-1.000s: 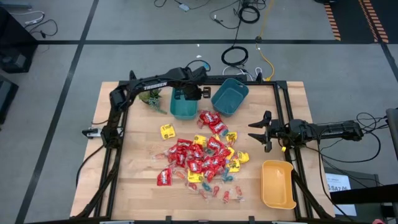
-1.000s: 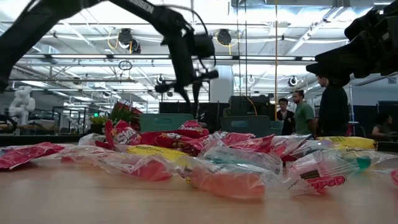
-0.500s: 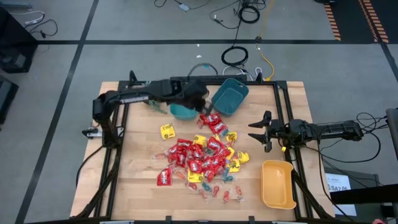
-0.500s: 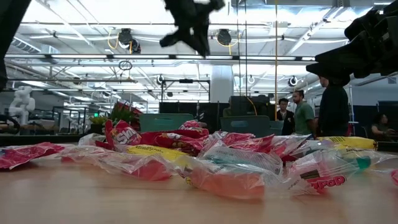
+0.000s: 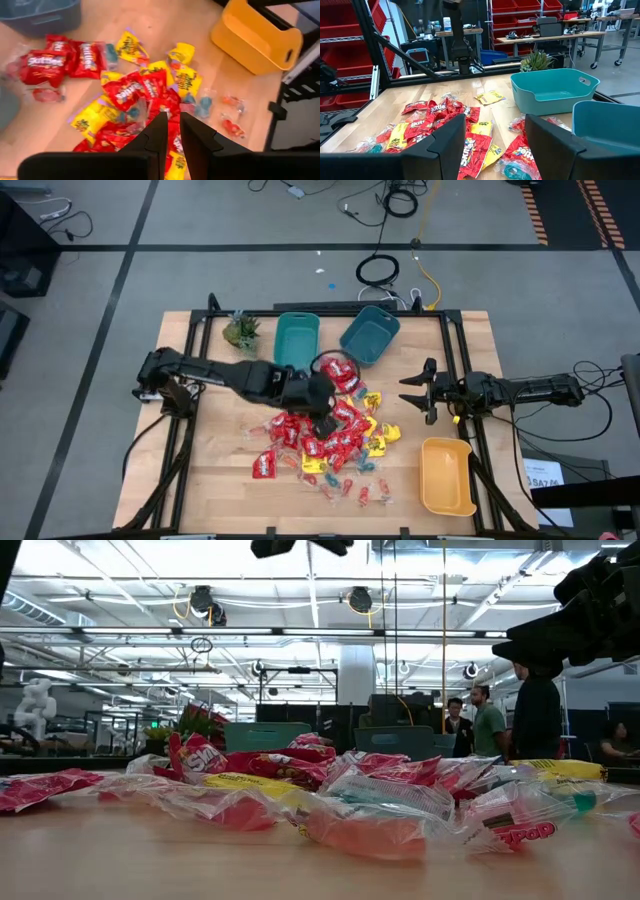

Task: Sort candy
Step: Adjust the blue bin to the top center

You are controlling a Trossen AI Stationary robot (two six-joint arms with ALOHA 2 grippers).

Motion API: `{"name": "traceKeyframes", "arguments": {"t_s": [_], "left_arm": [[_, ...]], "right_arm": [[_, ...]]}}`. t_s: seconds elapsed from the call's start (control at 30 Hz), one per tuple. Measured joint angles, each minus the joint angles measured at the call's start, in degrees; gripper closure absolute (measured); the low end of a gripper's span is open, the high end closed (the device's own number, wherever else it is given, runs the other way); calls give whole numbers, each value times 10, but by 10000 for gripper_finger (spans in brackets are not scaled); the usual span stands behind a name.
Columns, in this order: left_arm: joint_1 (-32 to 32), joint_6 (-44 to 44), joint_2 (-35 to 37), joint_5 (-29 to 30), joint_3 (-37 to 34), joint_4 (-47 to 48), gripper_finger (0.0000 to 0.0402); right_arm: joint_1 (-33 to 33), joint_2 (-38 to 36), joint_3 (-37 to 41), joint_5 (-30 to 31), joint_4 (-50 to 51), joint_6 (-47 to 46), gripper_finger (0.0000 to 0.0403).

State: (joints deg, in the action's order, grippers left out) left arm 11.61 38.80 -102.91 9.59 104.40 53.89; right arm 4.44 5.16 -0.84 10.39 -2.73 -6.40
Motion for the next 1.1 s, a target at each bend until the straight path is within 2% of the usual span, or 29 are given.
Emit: {"name": "traceKeyframes", "arguments": {"t_s": [0.07,0.13,0.27,0.4,0.53,0.7,0.77,0.83,0.9,1.1], "left_arm": [[14,1,0,24,0,0,343],[28,-36,-3,50,0,-11,343],[57,-126,-9,69,-17,-97,343],[80,-159,-7,69,-104,-239,343],[76,-152,-5,-2,-221,-378,343],[36,-169,22,-102,-370,-582,343],[18,-180,43,-127,-422,-646,343],[2,-199,66,-152,-474,-682,343],[-15,-223,99,-179,-523,-710,343],[-56,-259,252,-241,-652,-722,343]], "right_arm": [[0,0,0,0,0,-13,206],[0,0,0,0,0,-35,206],[2,1,-5,-3,0,-39,206],[2,10,-31,-4,-5,-16,206],[2,56,-89,27,33,-23,206],[2,190,-216,63,176,-65,206],[0,258,-275,107,238,-109,206],[-4,328,-333,157,291,-168,206],[-16,396,-392,179,331,-231,206],[-93,568,-532,178,481,-434,206]]}}
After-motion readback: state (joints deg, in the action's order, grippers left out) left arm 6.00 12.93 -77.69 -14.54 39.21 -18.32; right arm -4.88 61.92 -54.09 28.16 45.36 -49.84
